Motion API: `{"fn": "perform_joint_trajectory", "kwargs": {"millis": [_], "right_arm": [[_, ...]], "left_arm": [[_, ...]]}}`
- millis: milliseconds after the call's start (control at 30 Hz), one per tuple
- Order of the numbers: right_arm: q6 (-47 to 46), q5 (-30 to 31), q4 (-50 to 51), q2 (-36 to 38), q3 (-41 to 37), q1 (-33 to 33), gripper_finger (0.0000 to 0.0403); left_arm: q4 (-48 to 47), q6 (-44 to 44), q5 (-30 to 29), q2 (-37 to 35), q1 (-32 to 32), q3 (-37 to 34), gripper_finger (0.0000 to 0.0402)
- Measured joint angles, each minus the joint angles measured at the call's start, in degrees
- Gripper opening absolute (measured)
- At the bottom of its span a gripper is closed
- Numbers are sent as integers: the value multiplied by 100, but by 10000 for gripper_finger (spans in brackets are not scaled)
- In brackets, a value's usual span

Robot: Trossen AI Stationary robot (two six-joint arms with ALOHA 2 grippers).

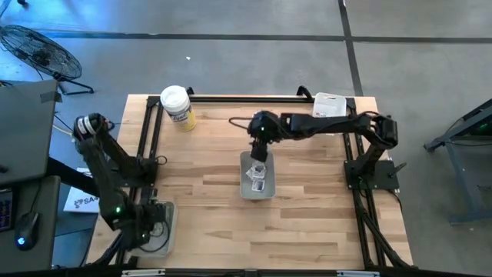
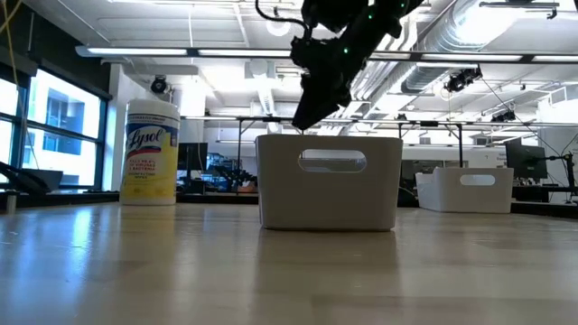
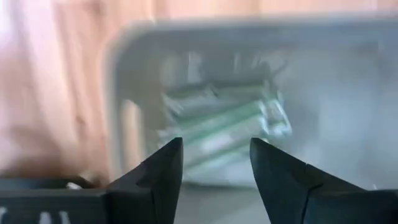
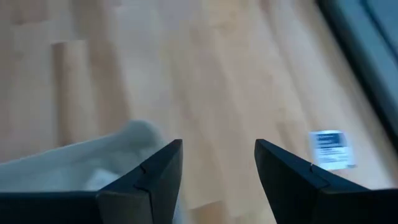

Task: Pick & Place First Aid Supplies
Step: Put the blue pad into the middle gray bin

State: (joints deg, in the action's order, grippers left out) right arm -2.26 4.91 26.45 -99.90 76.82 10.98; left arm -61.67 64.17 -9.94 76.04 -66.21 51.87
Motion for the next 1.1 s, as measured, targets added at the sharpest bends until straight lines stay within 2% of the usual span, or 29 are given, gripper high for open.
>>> {"fn": "perform_joint_trajectory", "kwargs": {"millis": [133, 433, 500, 600, 800, 933, 1100], "right_arm": [[350, 247, -66, 0, 2, 450, 195], [1526, 38, -107, -294, 4, 1275, 195], [1710, 29, -184, -433, 4, 1459, 195], [2038, -254, -196, -651, 0, 1751, 195], [2802, -1309, -399, -1075, 0, 2251, 195], [2960, -1328, -766, -1424, 83, 2478, 195], [2976, -1297, -523, -1940, 564, 2583, 195]], "left_arm": [[-332, -368, -712, -622, 366, 3, 184], [-671, -1361, -3316, -2124, 1475, 3, 184], [-702, -1557, -3706, -2398, 1817, 3, 184], [-702, -1994, -4006, -2716, 2402, 3, 184], [-476, -2688, -4373, -3018, 3566, 3, 184], [-90, -3233, -4515, -3005, 4220, 3, 184], [723, -3839, -4680, -2934, 4962, 1, 184]]}}
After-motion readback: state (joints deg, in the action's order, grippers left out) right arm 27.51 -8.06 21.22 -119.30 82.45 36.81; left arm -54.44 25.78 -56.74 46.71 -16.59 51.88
